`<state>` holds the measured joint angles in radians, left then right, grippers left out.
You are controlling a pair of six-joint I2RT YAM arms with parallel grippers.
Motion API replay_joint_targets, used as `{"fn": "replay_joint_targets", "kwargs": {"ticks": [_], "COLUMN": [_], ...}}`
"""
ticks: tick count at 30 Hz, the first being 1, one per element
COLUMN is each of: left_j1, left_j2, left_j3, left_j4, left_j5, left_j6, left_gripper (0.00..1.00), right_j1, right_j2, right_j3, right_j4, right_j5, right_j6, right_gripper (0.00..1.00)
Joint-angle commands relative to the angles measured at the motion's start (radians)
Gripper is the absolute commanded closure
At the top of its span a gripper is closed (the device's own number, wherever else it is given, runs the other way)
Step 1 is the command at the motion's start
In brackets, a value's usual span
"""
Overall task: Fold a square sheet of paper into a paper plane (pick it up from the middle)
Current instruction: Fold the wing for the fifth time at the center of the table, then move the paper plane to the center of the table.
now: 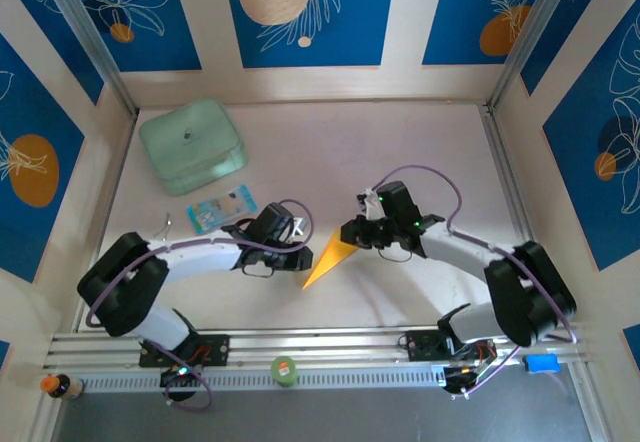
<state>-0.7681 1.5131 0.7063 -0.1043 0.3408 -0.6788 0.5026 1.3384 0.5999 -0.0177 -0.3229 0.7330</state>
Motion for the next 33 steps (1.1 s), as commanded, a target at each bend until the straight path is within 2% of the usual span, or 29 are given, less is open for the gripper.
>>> {"fn": "replay_joint_targets", "kwargs": {"ticks": [1,5,20,29,33], "left_j1": [0.019,0.036,0.052,0.053,0.053], "left_j2": [0.039,0.091,0.206,0.218,0.207], "left_j3": [0.044,0.077,0.131,0.130,0.119], "left_j4": [0.020,0.012,-0.015,-0.012,-0.014], "left_j5": [0.059,0.101,0.186,0.244,0.228], "left_j6": [0.020,0.050,0.103,0.109,0.105], "left_gripper": [0.73,0.72,0.70,0.70,0.71], "right_j1": [-0.004,-0.003,0.052,0.071,0.071], "right_j2": [-0.067,-0.117,0.039,0.094,0.109], "right_j3": [-0.093,-0.158,-0.109,-0.089,-0.085], "right_j4": [-0.026,-0.012,-0.004,-0.004,-0.005], "right_j5": [0.064,0.051,-0.007,0.010,0.012], "right_j6": [0.113,0.182,0.204,0.210,0.211], "right_gripper": [0.82,0.76,0.76,0.77,0.80]}}
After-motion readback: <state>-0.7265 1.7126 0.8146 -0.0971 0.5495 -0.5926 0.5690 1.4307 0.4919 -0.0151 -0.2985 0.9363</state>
